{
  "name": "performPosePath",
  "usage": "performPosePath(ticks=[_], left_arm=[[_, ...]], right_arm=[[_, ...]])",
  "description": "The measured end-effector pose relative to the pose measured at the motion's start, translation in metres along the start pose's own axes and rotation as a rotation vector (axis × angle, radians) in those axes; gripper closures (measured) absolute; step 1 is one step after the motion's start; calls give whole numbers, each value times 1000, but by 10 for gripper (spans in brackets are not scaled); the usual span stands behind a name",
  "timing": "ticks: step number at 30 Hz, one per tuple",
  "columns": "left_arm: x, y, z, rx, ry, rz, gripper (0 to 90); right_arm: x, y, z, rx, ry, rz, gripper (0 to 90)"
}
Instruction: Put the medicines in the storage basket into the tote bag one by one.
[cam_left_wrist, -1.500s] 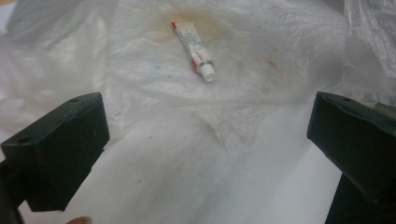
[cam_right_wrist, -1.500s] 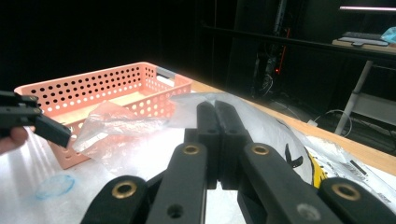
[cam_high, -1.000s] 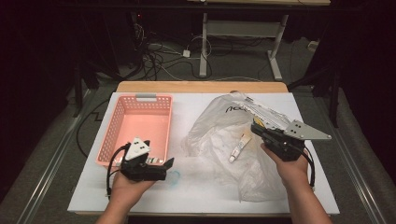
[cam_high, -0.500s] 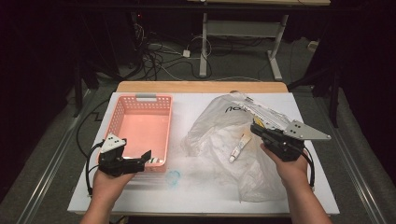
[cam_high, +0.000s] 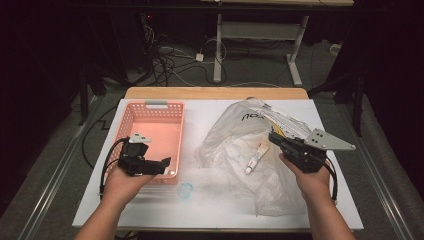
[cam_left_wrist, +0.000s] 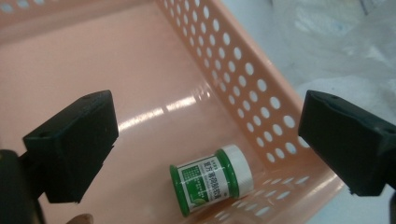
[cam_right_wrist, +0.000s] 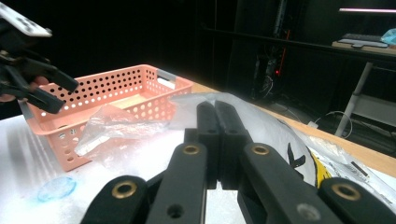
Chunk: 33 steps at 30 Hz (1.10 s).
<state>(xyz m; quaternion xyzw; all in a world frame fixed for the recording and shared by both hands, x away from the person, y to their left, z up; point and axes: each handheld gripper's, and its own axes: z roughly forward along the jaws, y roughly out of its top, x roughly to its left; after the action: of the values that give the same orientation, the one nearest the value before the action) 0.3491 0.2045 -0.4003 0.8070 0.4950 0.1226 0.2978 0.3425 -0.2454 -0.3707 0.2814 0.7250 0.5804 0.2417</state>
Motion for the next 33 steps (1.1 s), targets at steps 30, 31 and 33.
performPosePath(ticks=[30,31,33], left_arm=[[18,14,51,528,-127,-208,262],[18,14,51,524,-130,-213,275],[18,13,50,512,-145,-221,306]], right_arm=[[-1,0,-2,-8,-2,7,900],[-1,0,-2,-8,-2,8,900],[-1,1,-2,-9,0,8,900]])
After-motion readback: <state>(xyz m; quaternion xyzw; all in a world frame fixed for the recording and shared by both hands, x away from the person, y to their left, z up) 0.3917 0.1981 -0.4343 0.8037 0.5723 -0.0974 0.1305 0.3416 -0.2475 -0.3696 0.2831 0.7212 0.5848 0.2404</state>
